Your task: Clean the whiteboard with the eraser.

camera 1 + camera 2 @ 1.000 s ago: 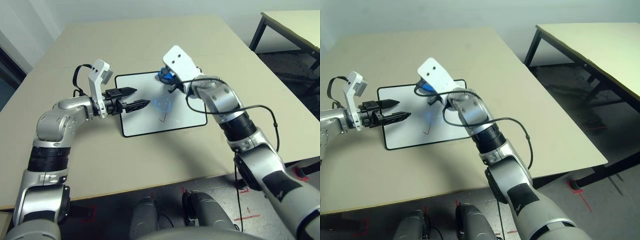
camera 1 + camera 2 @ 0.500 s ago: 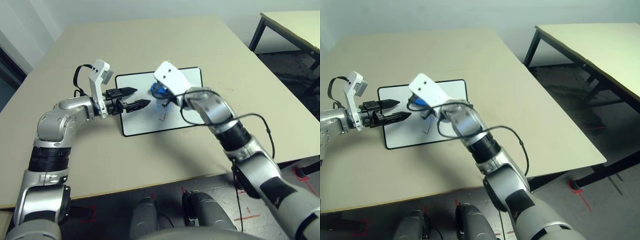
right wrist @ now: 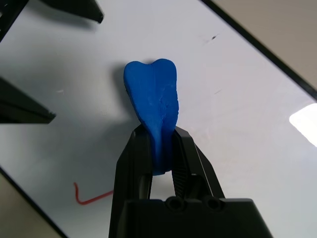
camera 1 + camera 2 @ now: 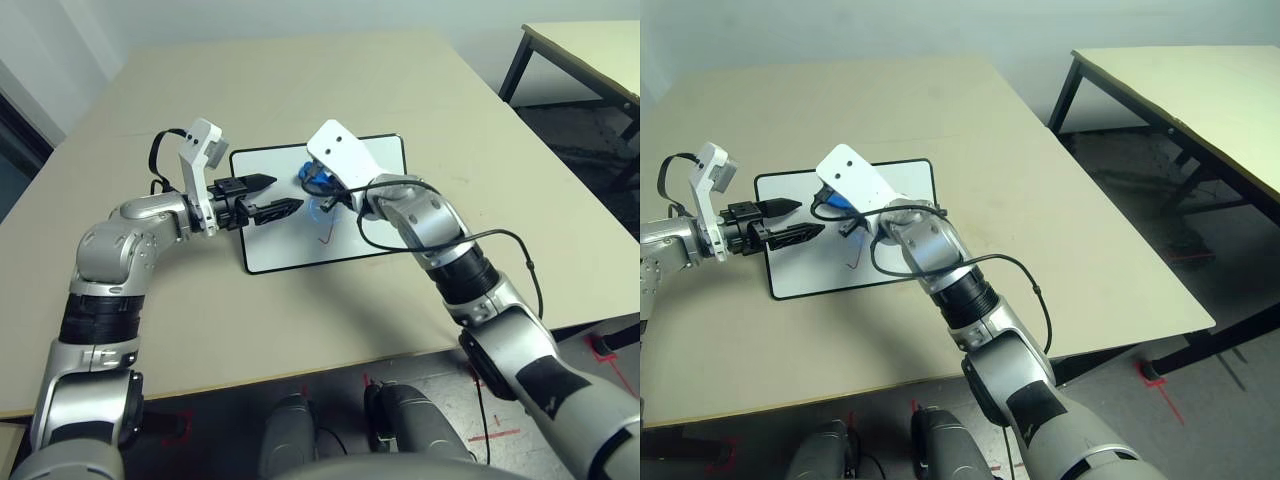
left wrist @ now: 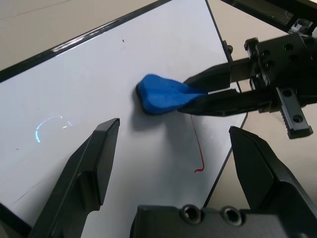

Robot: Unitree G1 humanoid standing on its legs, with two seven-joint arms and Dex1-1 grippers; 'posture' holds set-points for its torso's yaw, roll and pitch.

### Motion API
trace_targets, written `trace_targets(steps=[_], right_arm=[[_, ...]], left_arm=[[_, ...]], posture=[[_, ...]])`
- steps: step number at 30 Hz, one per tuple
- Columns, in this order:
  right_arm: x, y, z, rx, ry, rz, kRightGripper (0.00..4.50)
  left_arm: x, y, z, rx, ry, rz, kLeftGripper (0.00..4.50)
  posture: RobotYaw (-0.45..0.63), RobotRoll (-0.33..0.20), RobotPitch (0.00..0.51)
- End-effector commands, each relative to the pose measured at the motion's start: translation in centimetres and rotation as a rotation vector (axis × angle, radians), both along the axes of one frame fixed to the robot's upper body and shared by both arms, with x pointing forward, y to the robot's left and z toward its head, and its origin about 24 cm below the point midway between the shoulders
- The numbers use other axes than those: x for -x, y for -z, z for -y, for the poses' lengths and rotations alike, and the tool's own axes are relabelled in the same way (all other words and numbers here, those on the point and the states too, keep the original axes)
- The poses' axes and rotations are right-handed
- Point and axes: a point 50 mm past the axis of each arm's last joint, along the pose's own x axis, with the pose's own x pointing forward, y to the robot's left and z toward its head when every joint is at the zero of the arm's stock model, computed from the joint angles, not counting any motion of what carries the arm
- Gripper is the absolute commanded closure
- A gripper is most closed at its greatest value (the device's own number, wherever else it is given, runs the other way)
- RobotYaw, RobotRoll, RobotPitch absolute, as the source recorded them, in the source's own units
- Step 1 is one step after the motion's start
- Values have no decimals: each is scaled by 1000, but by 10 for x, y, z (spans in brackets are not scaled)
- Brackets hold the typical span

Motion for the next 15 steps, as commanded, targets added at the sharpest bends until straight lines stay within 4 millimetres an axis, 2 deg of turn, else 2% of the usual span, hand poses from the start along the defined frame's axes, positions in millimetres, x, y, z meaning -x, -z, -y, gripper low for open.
trace_targets(steps=[1,5,9,15], right_arm=[[-5,-3,2,1,24,13,3955],[-23,-24,7,-62,93,79,3955],[-31,-34,5,-107,110,114,3955],[-17,-17,-1,-70,42,60,3955]], left_arm=[[2,2,0,-8,-2,-11,0],[2,2,0,-9,-3,-12,0],[2,2,1,-7,-2,-12,0],[2,2,0,-7,-3,-13,0]], posture=[[-28,0,78],[-26,0,77],[-26,0,76],[-25,0,78]])
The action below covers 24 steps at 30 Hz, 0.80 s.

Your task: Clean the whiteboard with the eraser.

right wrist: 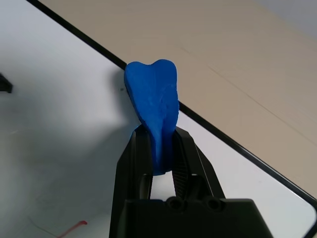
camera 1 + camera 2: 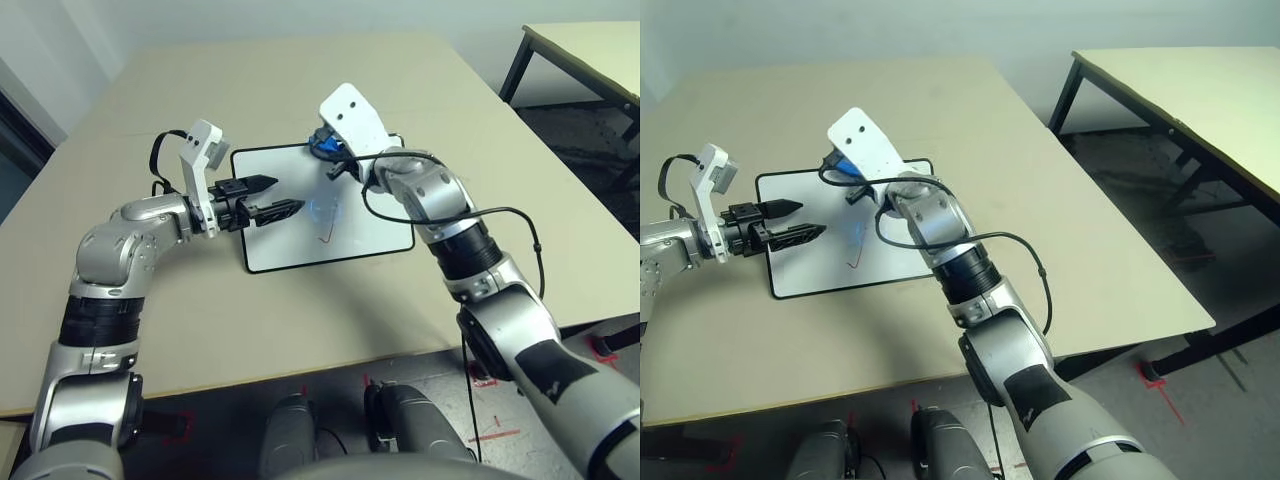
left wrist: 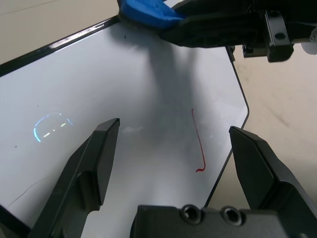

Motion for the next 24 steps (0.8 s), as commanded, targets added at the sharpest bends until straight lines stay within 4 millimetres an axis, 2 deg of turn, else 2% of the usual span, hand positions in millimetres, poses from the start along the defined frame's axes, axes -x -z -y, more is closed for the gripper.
trace_targets(steps=[1,4,8,12,16,19,24], right_arm=[[13,19,-5,46,-58,-66,3955],[23,36,-2,88,-87,-112,3955],[25,40,3,100,-77,-130,3955],[11,33,24,102,16,-95,3955],[2,37,57,145,111,-101,3955],[11,45,62,179,83,-132,3955],[41,63,49,224,-31,-212,3955]], left_arm=[[2,2,0,-7,-1,-11,0],[2,2,-1,-7,-2,-14,0],[2,3,-2,-8,-2,-18,0],[1,3,-2,-8,-2,-21,0],[2,6,-2,-8,0,-31,0],[2,8,-2,-7,1,-36,0],[3,8,-2,-8,2,-39,0]], posture=[[-25,0,78],[-26,0,82],[-31,0,85],[-37,0,88],[-50,0,95],[-53,0,100],[-54,0,104]])
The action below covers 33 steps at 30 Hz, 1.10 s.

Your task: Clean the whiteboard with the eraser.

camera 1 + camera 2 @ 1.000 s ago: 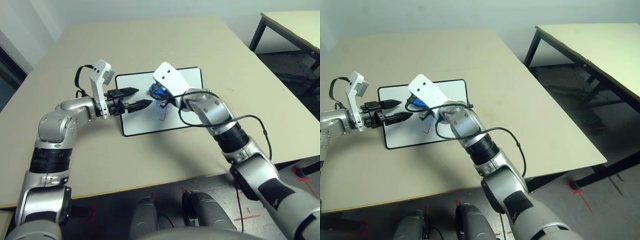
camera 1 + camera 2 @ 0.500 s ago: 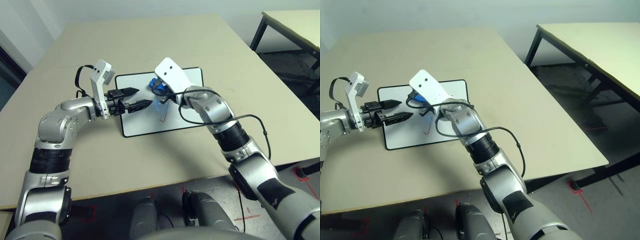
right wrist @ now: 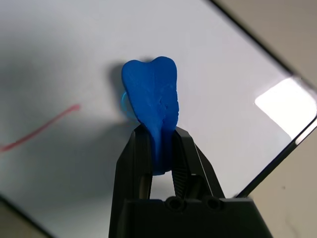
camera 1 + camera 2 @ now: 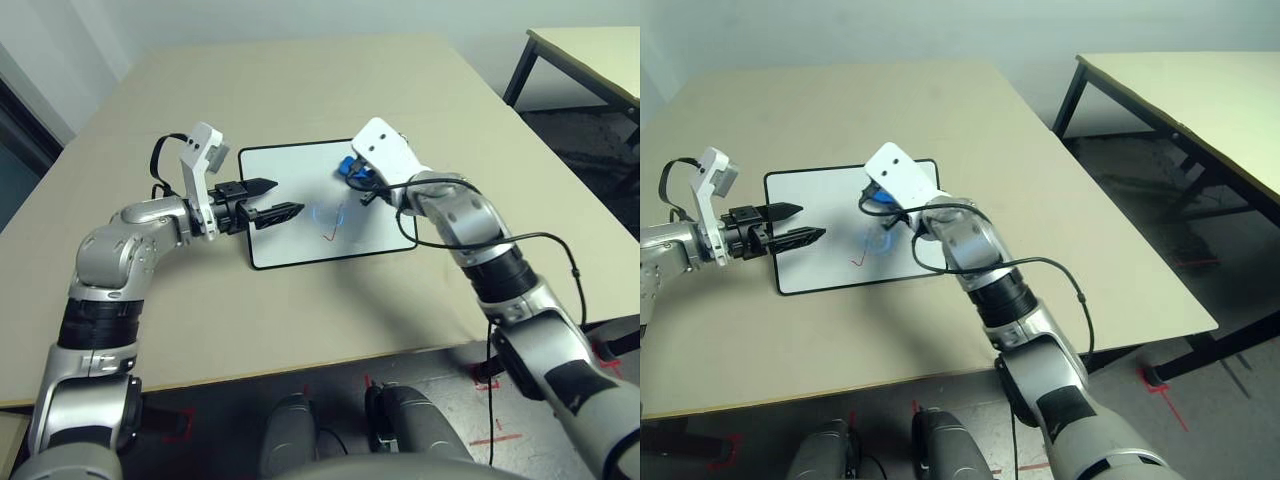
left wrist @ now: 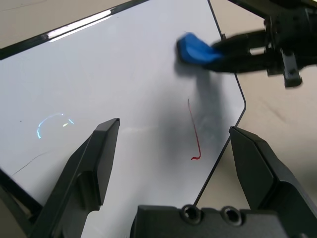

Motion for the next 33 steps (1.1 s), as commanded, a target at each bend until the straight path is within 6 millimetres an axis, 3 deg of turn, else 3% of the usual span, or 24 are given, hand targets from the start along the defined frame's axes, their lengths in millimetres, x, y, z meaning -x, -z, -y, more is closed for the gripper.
trace_targets(steps=[1,6,14,17,25,28,33], right_arm=[[20,24,-10,49,-61,-117,3955],[23,27,-11,62,-66,-136,3955],[-25,-13,-13,9,15,32,3956],[-21,2,-19,63,-41,-8,3956],[20,43,-11,240,-211,-167,3958],[21,41,-11,254,-226,-165,3959],[1,10,-18,218,-176,-57,3964]], left_arm=[[1,4,-1,-5,2,-24,0],[2,4,0,-5,5,-29,0],[5,7,-3,-13,-1,-43,0],[5,7,-4,-17,-1,-48,0],[9,7,-5,-27,4,-58,0],[11,8,-5,-30,9,-66,0],[12,10,-4,-31,15,-72,0]], posture=[[-54,0,107],[-50,0,113],[-44,0,120],[-38,0,125],[-27,0,144],[-26,0,151],[-23,0,148]])
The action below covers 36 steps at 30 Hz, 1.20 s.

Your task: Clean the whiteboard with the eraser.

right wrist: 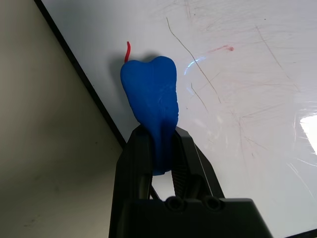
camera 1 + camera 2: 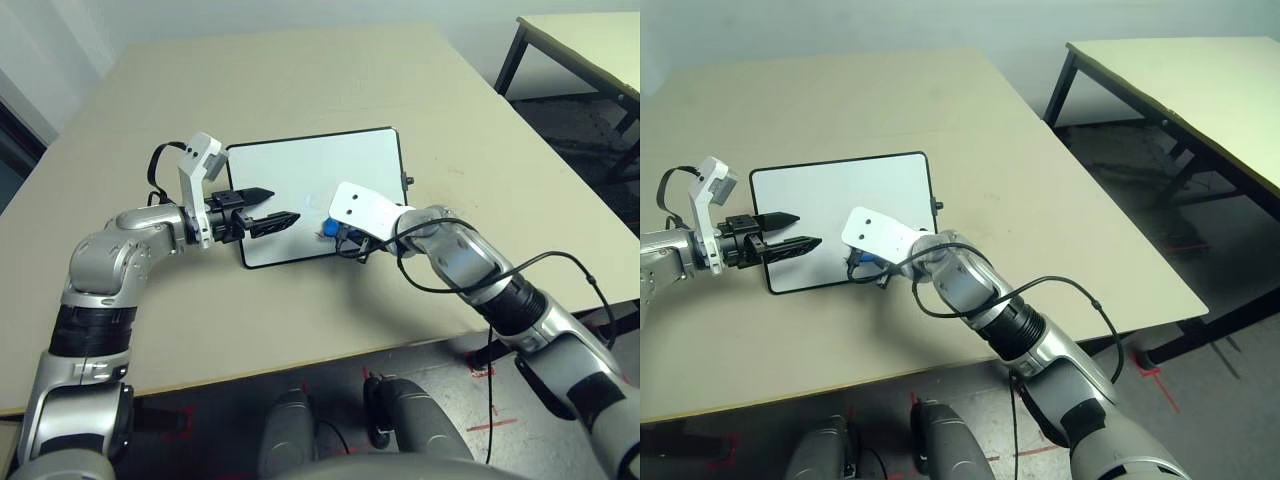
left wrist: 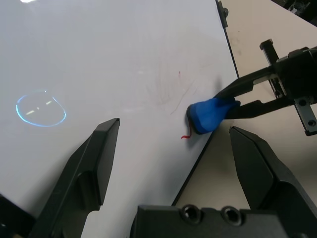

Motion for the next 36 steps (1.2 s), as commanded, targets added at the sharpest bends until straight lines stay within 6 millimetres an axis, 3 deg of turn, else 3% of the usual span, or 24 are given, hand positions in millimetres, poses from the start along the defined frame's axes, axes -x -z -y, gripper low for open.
trace_targets(steps=[1,7,17,26,36], right_arm=[[-19,-12,5,9,100,53,3964],[-28,-30,6,24,112,108,3964],[11,5,18,224,-70,-40,3965],[-16,-32,-5,60,-10,112,3967],[8,-5,-4,212,-152,16,3968]], left_arm=[[3,1,1,-7,13,-13,0],[4,3,4,-1,19,-13,0],[3,4,5,9,15,-7,0],[5,2,1,-10,18,-22,0],[8,-4,-7,-42,16,-36,0]], posture=[[-23,0,146],[-26,0,133],[-26,0,129],[-22,0,129],[-14,0,130]])
